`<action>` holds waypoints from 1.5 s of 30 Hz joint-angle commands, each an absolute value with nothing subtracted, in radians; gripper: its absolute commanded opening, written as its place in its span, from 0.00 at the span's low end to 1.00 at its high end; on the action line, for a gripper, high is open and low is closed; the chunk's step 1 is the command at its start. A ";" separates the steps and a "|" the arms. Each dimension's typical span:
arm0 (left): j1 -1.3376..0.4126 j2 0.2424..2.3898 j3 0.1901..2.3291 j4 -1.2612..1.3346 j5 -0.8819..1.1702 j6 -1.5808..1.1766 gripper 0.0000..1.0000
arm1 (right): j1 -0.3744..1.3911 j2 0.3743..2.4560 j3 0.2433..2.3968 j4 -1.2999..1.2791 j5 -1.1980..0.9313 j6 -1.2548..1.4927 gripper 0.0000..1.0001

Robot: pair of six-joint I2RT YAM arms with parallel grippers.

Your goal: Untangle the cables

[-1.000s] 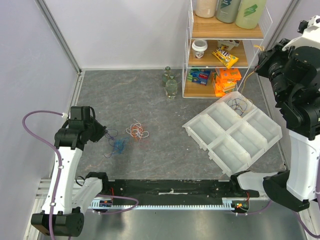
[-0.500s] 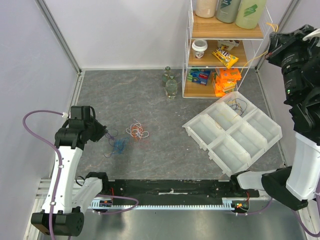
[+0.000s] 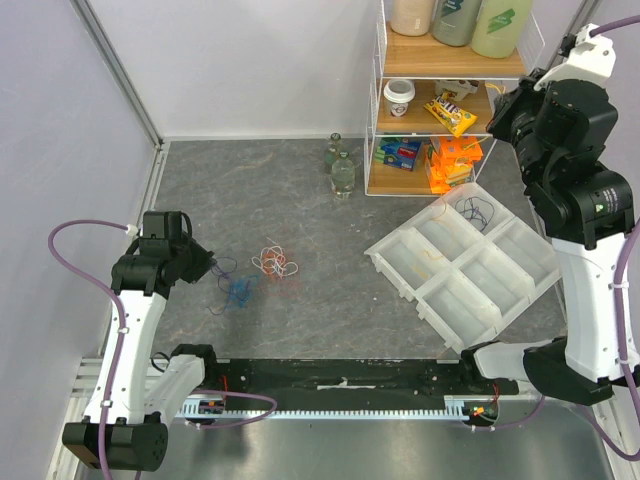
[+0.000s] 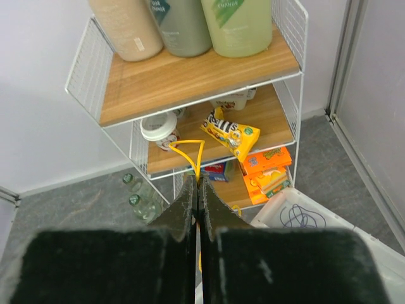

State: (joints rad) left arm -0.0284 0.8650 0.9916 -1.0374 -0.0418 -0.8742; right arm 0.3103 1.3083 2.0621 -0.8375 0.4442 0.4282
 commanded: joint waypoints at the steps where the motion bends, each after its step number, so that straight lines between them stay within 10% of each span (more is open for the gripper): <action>1: -0.029 0.865 1.008 -1.005 -0.037 -0.874 0.02 | 0.313 1.296 2.131 -0.778 0.408 0.449 0.00; 18: -0.029 0.876 1.020 -0.997 -0.032 -0.874 0.02 | 0.350 1.364 2.254 -0.753 0.495 0.361 0.00; 36: -0.029 0.836 0.991 -1.014 -0.021 -0.877 0.02 | 0.304 1.157 1.232 -0.563 0.588 0.373 0.00; 45: -0.031 0.810 1.000 -1.045 -0.005 -0.882 0.02 | 0.238 1.440 1.249 -0.627 0.640 0.370 0.00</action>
